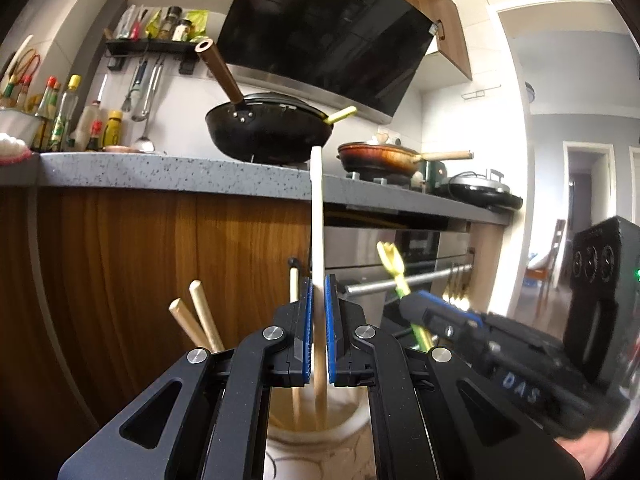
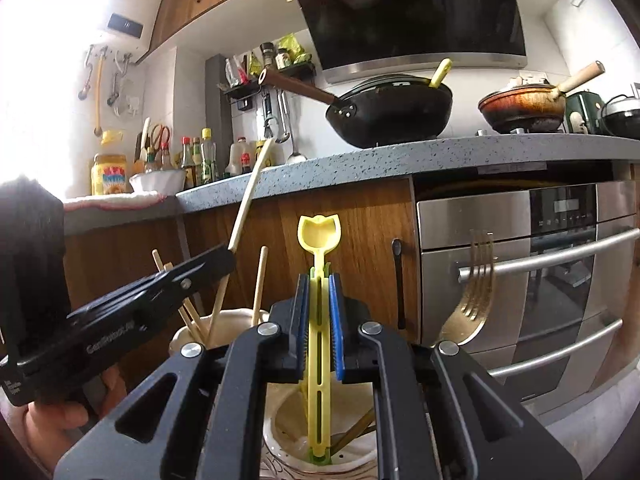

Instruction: Organize utensils

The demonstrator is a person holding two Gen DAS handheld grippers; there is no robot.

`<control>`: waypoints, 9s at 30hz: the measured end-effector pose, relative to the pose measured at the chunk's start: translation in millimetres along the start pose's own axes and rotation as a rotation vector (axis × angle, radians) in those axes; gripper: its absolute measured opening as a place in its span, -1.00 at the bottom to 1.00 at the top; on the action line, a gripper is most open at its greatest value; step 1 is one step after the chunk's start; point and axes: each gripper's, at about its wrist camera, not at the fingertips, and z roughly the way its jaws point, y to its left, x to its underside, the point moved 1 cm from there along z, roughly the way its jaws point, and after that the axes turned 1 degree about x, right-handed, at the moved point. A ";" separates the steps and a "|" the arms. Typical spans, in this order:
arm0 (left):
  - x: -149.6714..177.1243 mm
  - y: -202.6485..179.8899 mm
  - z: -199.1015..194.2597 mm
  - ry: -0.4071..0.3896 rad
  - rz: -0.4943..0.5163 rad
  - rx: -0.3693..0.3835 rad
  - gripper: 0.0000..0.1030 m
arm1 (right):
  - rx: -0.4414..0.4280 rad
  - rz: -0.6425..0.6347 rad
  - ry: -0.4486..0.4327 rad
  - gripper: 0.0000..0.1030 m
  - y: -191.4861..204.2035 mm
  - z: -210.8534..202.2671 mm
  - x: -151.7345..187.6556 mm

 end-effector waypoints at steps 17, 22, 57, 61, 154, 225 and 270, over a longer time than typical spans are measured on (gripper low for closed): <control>15.4 3.8 -16.9 0.056 -0.002 -0.028 -0.87 | 0.034 -0.053 0.048 -0.81 8.8 -1.3 14.9; 19.4 4.2 -23.8 0.077 0.007 -0.029 -0.87 | 0.050 -0.044 0.093 -0.81 8.5 -8.8 24.7; 60.8 -20.1 -114.3 0.136 0.053 -0.118 0.68 | 0.103 0.007 0.133 0.68 15.1 -123.5 48.0; 68.3 -20.5 -125.6 0.153 0.038 -0.140 0.76 | 0.131 -0.005 0.161 0.75 14.9 -128.6 57.2; 121.3 -60.2 -69.9 0.710 0.164 0.036 -0.90 | 0.015 -0.125 0.593 -0.90 24.7 -100.6 107.5; -13.0 -16.1 3.6 -0.041 0.114 0.007 -0.90 | 0.084 -0.175 0.165 -0.90 17.3 -9.5 -2.8; 55.0 -13.2 -120.9 0.093 0.066 -0.158 0.58 | 0.141 -0.176 0.152 0.52 30.9 -105.7 41.5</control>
